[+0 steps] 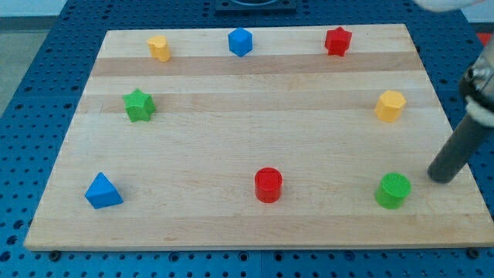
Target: Move the red circle slightly upwards
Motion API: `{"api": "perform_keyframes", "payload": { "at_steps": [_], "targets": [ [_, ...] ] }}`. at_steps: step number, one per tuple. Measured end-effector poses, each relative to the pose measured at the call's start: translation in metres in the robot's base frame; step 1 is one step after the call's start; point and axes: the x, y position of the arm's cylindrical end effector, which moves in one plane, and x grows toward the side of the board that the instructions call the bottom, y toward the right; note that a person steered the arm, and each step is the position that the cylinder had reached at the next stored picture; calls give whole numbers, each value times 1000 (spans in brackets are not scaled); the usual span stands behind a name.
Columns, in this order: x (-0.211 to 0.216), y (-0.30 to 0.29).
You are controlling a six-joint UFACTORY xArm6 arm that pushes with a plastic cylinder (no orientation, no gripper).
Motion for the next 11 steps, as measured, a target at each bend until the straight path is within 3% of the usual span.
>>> {"api": "perform_keyframes", "payload": {
  "at_steps": [1,2,3,4,5,6,7,8,9,10,11],
  "targets": [
    [1,-4],
    [63,2],
    [97,-20],
    [96,-40],
    [96,-113],
    [92,-161],
    [51,-217],
    [50,-256],
    [-13,-317],
    [-45,-333],
    [-34,-354]
  ]
}}
